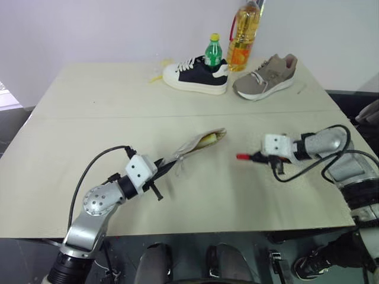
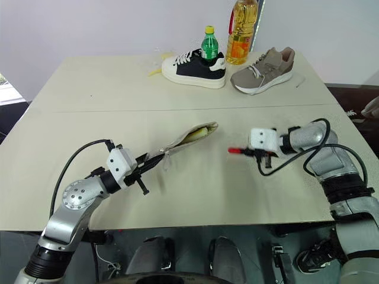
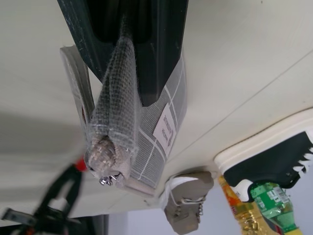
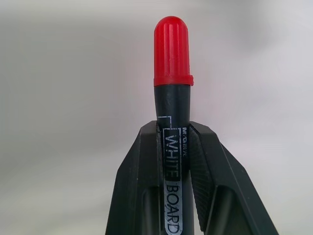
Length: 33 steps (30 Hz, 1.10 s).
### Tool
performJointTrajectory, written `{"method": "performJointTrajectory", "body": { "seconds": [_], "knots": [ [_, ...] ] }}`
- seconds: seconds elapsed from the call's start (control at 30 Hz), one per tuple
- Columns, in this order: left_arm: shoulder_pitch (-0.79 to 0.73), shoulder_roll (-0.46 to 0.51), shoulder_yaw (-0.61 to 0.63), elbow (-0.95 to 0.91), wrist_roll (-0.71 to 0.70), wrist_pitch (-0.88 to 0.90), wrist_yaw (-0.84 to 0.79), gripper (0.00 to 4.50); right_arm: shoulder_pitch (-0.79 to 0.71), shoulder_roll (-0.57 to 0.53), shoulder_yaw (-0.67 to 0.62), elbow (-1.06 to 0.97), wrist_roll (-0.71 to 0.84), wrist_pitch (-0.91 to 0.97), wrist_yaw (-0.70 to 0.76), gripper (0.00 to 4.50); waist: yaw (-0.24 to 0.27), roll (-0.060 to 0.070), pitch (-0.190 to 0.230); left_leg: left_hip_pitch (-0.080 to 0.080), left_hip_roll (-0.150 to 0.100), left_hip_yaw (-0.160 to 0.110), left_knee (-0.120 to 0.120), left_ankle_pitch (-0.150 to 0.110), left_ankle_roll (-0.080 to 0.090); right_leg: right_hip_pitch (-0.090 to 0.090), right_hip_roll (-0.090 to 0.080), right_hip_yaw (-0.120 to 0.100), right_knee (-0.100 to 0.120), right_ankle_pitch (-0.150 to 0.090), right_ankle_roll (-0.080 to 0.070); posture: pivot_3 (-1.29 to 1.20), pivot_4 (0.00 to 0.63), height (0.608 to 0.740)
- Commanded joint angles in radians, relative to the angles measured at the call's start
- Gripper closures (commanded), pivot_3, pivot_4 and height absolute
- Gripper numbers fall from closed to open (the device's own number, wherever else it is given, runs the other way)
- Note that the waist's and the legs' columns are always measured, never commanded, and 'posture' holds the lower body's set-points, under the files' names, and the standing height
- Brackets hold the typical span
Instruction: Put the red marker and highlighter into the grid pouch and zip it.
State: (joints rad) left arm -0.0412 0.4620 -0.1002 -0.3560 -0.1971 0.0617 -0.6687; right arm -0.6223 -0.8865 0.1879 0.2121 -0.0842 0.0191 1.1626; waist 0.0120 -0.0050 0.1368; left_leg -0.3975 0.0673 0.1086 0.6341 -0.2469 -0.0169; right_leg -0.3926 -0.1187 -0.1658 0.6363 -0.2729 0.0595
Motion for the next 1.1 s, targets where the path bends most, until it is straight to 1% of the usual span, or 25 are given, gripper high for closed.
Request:
{"method": "performJointTrajectory", "body": {
  "seconds": [0.03,0.23,0.37,0.7,0.9,1.1],
  "knots": [
    [-0.015,-0.001,0.006,-0.026,-0.011,-0.003,-0.002,4.5,-0.038,-0.031,-0.058,-0.125,-0.004,0.027,-0.037,4.25,0.002,0.0,0.0,0.0,0.0,0.0,-0.001,0.0,0.0,0.0,0.0,0.0,0.0,0.0,0.0,0.0,0.15,0.702],
    [-0.024,-0.004,0.0,-0.02,-0.012,-0.002,-0.009,4.5,-0.057,-0.031,-0.05,-0.207,-0.014,0.04,-0.042,4.25,0.0,-0.001,0.0,0.0,-0.001,0.0,-0.002,0.0,0.0,0.001,0.0,0.0,-0.003,0.0,0.0,0.0,0.15,0.702],
    [-0.031,-0.008,-0.002,-0.018,-0.011,0.001,-0.009,4.5,-0.068,-0.023,-0.015,-0.227,-0.039,0.029,-0.028,4.25,-0.002,-0.001,0.0,0.0,0.0,0.0,-0.002,0.0,0.0,0.001,0.0,0.0,-0.003,0.0,0.0,0.0,0.15,0.702],
    [-0.02,-0.017,-0.008,-0.029,-0.002,-0.004,-0.004,4.5,-0.106,0.046,0.077,-0.254,-0.117,-0.009,-0.042,4.25,-0.001,-0.001,0.0,0.0,-0.001,0.0,-0.002,0.0,0.0,0.001,0.0,0.0,-0.002,0.0,0.0,0.0,0.15,0.702],
    [-0.024,-0.02,-0.023,-0.017,0.009,-0.015,-0.009,4.5,-0.121,0.08,0.144,-0.365,-0.158,-0.046,-0.008,4.25,-0.001,-0.001,0.0,0.0,0.0,0.0,-0.002,0.0,0.0,0.001,0.0,0.0,-0.002,0.0,0.0,0.0,0.15,0.702],
    [-0.047,-0.021,-0.037,0.007,0.01,-0.025,-0.021,4.5,-0.14,0.148,0.197,-0.42,-0.176,-0.052,0.001,4.25,-0.001,-0.001,0.0,0.0,0.0,-0.001,-0.002,0.0,0.0,0.001,0.0,0.0,-0.002,0.0,0.0,0.0,0.15,0.702]
  ]
}}
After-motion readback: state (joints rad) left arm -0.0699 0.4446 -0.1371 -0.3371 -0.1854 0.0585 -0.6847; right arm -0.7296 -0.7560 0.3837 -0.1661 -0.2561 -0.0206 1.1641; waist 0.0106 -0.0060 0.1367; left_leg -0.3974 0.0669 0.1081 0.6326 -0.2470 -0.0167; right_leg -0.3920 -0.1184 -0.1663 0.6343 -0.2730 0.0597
